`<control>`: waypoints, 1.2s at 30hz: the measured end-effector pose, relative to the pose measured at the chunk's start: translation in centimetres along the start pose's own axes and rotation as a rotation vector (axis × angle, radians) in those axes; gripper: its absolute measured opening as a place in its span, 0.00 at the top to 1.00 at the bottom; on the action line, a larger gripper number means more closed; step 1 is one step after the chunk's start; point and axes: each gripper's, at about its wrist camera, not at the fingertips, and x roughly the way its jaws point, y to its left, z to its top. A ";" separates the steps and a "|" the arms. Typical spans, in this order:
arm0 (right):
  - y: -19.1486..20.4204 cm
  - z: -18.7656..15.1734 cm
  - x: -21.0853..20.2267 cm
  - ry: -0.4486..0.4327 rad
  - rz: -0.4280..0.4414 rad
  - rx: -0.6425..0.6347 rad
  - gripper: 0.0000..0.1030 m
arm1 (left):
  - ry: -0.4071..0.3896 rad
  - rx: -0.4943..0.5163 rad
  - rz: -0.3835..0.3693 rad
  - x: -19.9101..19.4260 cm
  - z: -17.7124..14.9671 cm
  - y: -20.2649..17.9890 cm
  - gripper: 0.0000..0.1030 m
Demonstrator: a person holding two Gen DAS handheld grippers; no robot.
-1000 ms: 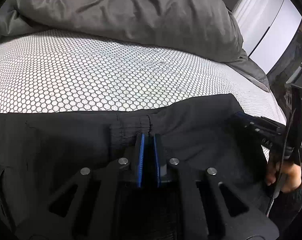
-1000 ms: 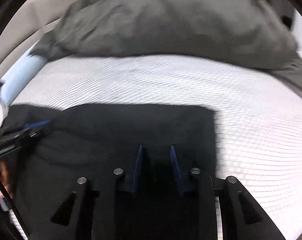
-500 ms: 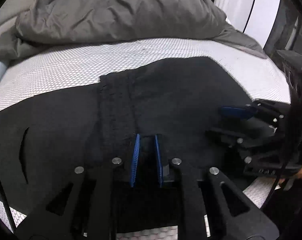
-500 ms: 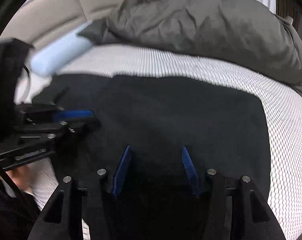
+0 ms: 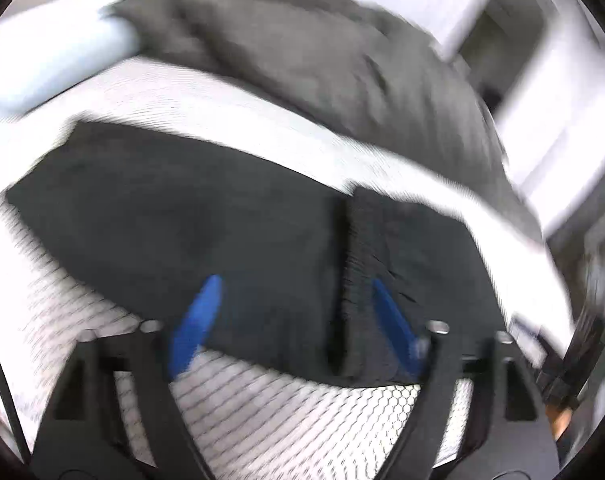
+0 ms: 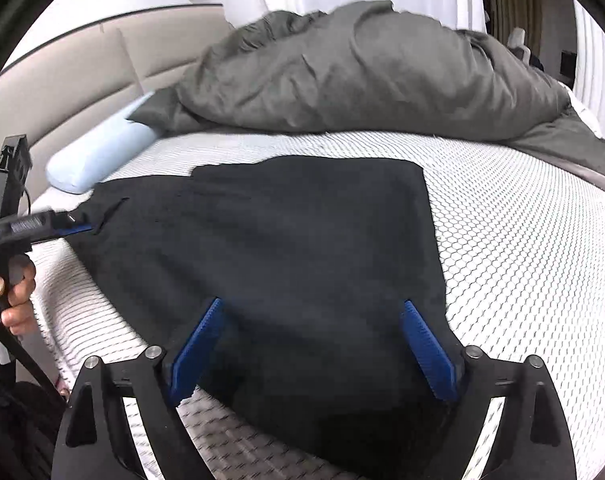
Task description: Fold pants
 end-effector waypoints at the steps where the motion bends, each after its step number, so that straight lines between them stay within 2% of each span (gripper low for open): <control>1: 0.3 -0.3 -0.1 0.000 0.011 0.002 0.06 | -0.020 -0.056 0.012 -1.1 -0.1 1.4 0.24; 5: 1.7 -1.3 0.7 0.056 0.083 0.022 0.06 | -0.055 -0.190 0.059 -2.0 0.0 6.0 0.22; 7: 2.3 -1.5 1.0 0.082 0.082 0.007 0.06 | -0.019 -0.286 0.101 -0.4 0.1 8.4 0.22; 10: 2.1 -1.3 1.1 0.077 0.093 0.016 0.06 | 0.010 -0.449 0.047 2.0 0.4 11.9 0.24; 12: 1.8 -1.5 1.1 0.077 0.099 0.034 0.06 | -0.040 -0.484 0.046 2.3 1.3 12.9 0.26; 14: 1.5 -1.6 1.2 0.083 0.098 0.047 0.06 | -0.101 -0.503 0.074 2.2 2.5 13.4 0.34; 15: 1.4 -1.7 1.3 0.085 0.102 0.050 0.06 | -0.124 -0.529 0.090 2.4 3.0 14.0 0.45; 16: 1.3 -1.7 1.5 0.088 0.105 0.052 0.06 | -0.137 -0.562 0.101 2.7 3.4 14.5 0.68; 18: 1.0 -1.8 1.5 0.090 0.103 0.058 0.06 | -0.144 -0.573 0.143 3.2 4.3 15.3 0.96; 19: 0.9 -1.8 1.5 0.091 0.105 0.062 0.06 | -0.171 -0.526 0.158 2.8 4.9 14.7 0.98; 23: 0.7 -2.1 1.2 0.085 0.108 0.070 0.06 | -0.326 -0.251 0.253 -0.4 6.4 7.5 1.00; 25: 0.7 -2.1 1.1 0.084 0.104 0.074 0.06 | -0.367 -0.167 0.215 -2.0 6.9 3.0 1.00; 29: 0.4 -2.3 0.9 0.079 0.106 0.086 0.06 | -0.377 0.010 0.061 -4.3 5.9 -7.5 1.00; 32: 0.0 -2.3 0.6 0.075 0.099 0.104 0.06 | -0.282 0.150 -0.099 -3.9 3.7 -15.6 0.99; 33: -0.2 -2.4 0.5 0.074 0.095 0.112 0.06 | -0.203 0.181 -0.170 -2.8 2.4 -18.3 0.99; 36: -1.0 -2.7 0.2 0.075 0.077 0.132 0.06 | 0.019 0.262 -0.307 0.3 -1.0 -22.9 0.91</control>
